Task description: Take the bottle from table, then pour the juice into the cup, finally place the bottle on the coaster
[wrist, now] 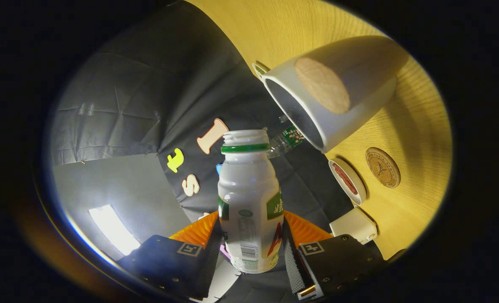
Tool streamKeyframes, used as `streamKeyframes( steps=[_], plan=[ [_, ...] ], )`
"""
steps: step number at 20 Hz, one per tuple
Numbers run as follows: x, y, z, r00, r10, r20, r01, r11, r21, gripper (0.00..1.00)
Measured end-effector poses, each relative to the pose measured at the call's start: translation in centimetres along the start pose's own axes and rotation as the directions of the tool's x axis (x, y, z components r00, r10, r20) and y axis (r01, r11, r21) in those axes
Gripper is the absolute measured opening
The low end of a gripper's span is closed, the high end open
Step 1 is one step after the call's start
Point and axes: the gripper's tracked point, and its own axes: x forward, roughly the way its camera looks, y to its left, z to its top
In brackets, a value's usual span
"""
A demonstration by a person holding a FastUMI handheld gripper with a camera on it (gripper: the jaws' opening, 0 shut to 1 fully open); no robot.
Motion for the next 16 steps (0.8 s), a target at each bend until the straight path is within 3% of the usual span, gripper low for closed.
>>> streamKeyframes(
  steps=[3, 5, 7, 9, 11, 14, 16],
  plan=[
    [0.1, 0.0, -0.2, 1.0, -0.004, -0.015, 0.004, 0.998, -0.055, 0.69],
    [0.0, -1.0, -0.8, 0.998, -0.038, -0.046, 0.029, 0.984, -0.178, 0.69],
    [-0.1, -2.5, -0.9, 0.993, -0.094, -0.076, 0.063, 0.938, -0.34, 0.69],
    [-0.2, -2.7, -0.8, 0.988, -0.113, -0.101, 0.046, 0.859, -0.511, 0.69],
    [-0.2, -2.8, -0.6, 0.984, -0.139, -0.115, 0.029, 0.751, -0.66, 0.69],
    [-0.4, -3.7, -0.7, 0.975, -0.182, -0.124, 0.013, 0.607, -0.794, 0.69],
    [-0.2, -4.4, -0.1, 0.969, -0.229, -0.092, 0.028, 0.469, -0.883, 0.69]
  ],
)
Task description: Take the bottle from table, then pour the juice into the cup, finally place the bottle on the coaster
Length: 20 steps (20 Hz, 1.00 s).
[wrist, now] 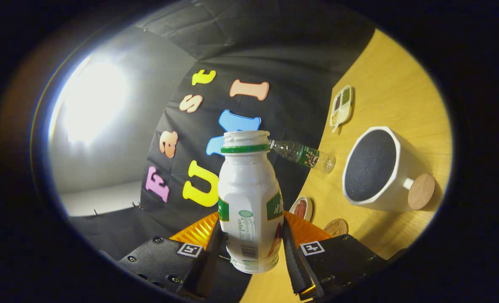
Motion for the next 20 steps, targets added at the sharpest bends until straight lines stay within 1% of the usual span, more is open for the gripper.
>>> streamKeyframes(
  steps=[2, 3, 4, 6, 8, 10, 12, 15, 18, 19, 20],
  plan=[
    [0.6, -0.8, -1.5, 0.998, -0.049, -0.05, 0.04, 0.986, -0.16, 0.69],
    [0.8, -1.4, -2.1, 0.994, -0.087, -0.072, 0.067, 0.967, -0.244, 0.69],
    [0.8, -1.9, -2.5, 0.988, -0.124, -0.09, 0.088, 0.941, -0.328, 0.69],
    [0.6, -1.8, -3.1, 0.978, -0.174, -0.114, 0.101, 0.875, -0.473, 0.69],
    [1.2, -0.4, -3.4, 0.981, -0.168, -0.097, 0.079, 0.802, -0.592, 0.69],
    [2.1, 0.5, -3.3, 0.98, -0.18, -0.084, 0.072, 0.717, -0.693, 0.69],
    [3.0, 0.9, -3.3, 0.98, -0.188, -0.066, 0.072, 0.642, -0.763, 0.69],
    [4.4, 0.7, -3.4, 0.976, -0.212, -0.039, 0.087, 0.553, -0.829, 0.7],
    [6.1, -1.5, -4.2, 0.96, -0.278, -0.04, 0.096, 0.458, -0.884, 0.7],
    [6.6, -2.2, -4.9, 0.955, -0.292, -0.059, 0.08, 0.444, -0.893, 0.7],
    [7.0, -2.8, -5.7, 0.951, -0.297, -0.084, 0.059, 0.441, -0.895, 0.7]
  ],
)
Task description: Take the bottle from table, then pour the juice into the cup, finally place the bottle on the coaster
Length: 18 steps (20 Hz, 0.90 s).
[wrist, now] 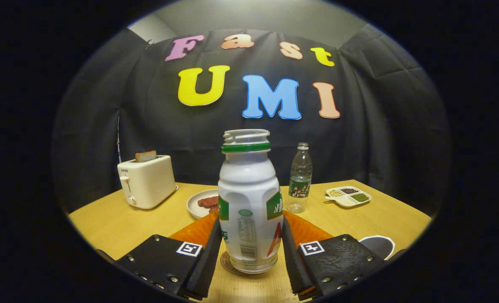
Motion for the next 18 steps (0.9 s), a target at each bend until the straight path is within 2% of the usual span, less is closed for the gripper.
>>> streamKeyframes(
  steps=[5, 18],
  plan=[
    [2.0, 1.2, -2.2, 0.998, 0.04, -0.044, -0.041, 0.998, -0.042, 0.7],
    [1.8, 0.5, -2.6, 1.0, 0.014, -0.019, -0.014, 1.0, 0.011, 0.74]
  ],
)
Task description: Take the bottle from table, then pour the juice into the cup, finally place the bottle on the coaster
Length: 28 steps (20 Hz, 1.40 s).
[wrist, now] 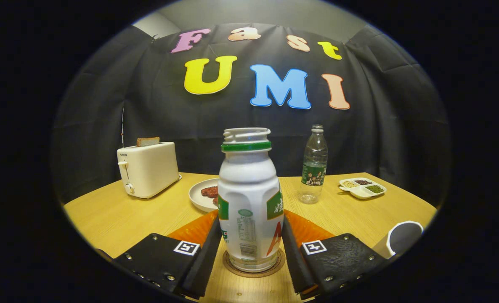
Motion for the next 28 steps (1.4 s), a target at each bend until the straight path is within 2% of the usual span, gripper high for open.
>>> streamKeyframes(
  steps=[4, 10, 11, 12, 16, 19, 25, 28],
  plan=[
    [0.3, 0.0, -2.1, 0.998, 0.003, -0.069, -0.002, 1.0, 0.007, 0.77],
    [-0.1, -0.6, -1.2, 0.999, -0.029, -0.042, 0.028, 0.999, -0.034, 0.81],
    [-0.2, -0.6, -0.8, 0.999, -0.032, -0.031, 0.031, 0.999, -0.031, 0.85],
    [-0.4, -0.5, -0.3, 1.0, -0.026, -0.017, 0.026, 0.999, -0.024, 0.88],
    [-0.9, 0.0, 2.2, 0.999, 0.003, 0.044, -0.004, 1.0, 0.021, 0.88],
    [-1.4, -0.1, 5.4, 0.994, -0.004, 0.111, 0.001, 1.0, 0.031, 0.88],
    [-3.8, -0.2, 11.8, 0.968, 0.008, 0.252, -0.02, 0.999, 0.046, 0.88],
    [-5.8, -1.4, 13.2, 0.957, -0.006, 0.289, -0.008, 0.999, 0.045, 0.88]
  ],
)
